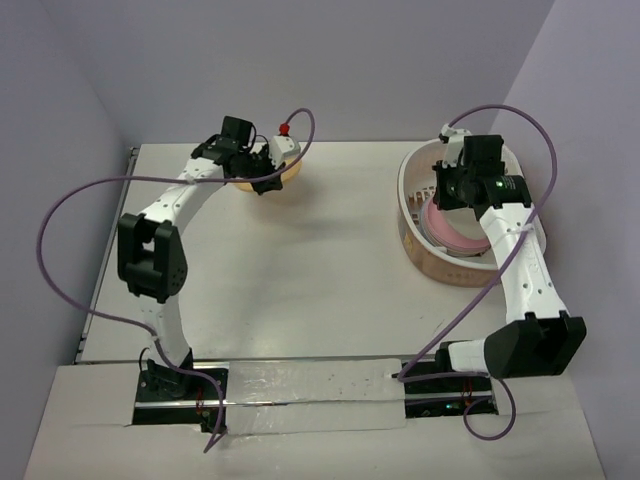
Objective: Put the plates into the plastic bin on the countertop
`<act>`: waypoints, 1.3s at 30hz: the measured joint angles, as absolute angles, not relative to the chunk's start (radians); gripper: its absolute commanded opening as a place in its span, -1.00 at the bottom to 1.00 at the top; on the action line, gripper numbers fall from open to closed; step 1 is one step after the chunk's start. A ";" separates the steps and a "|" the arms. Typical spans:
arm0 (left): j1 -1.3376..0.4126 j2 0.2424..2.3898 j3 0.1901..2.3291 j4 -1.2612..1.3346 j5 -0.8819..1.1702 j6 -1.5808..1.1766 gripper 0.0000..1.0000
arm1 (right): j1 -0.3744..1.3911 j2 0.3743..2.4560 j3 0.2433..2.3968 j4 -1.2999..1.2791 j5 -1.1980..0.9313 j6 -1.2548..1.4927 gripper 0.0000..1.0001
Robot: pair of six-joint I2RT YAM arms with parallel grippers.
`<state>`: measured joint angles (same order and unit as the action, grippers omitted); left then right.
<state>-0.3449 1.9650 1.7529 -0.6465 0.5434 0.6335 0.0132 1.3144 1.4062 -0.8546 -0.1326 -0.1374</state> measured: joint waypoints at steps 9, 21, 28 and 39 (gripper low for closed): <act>-0.344 1.777 1.665 -0.660 0.608 0.545 -1.00 | 0.013 1.435 1.279 -0.719 -0.069 -0.147 0.30; -0.447 1.467 1.395 -0.710 0.636 0.688 -1.00 | 0.012 1.392 1.533 -0.762 -0.235 -0.119 0.95; -0.752 1.277 1.133 -0.658 0.399 0.924 -1.00 | 0.091 1.376 1.741 -0.791 -0.373 -0.082 0.91; -1.054 1.074 1.012 -0.624 0.154 1.165 -1.00 | 0.329 1.512 1.730 -0.939 -0.468 -0.132 0.61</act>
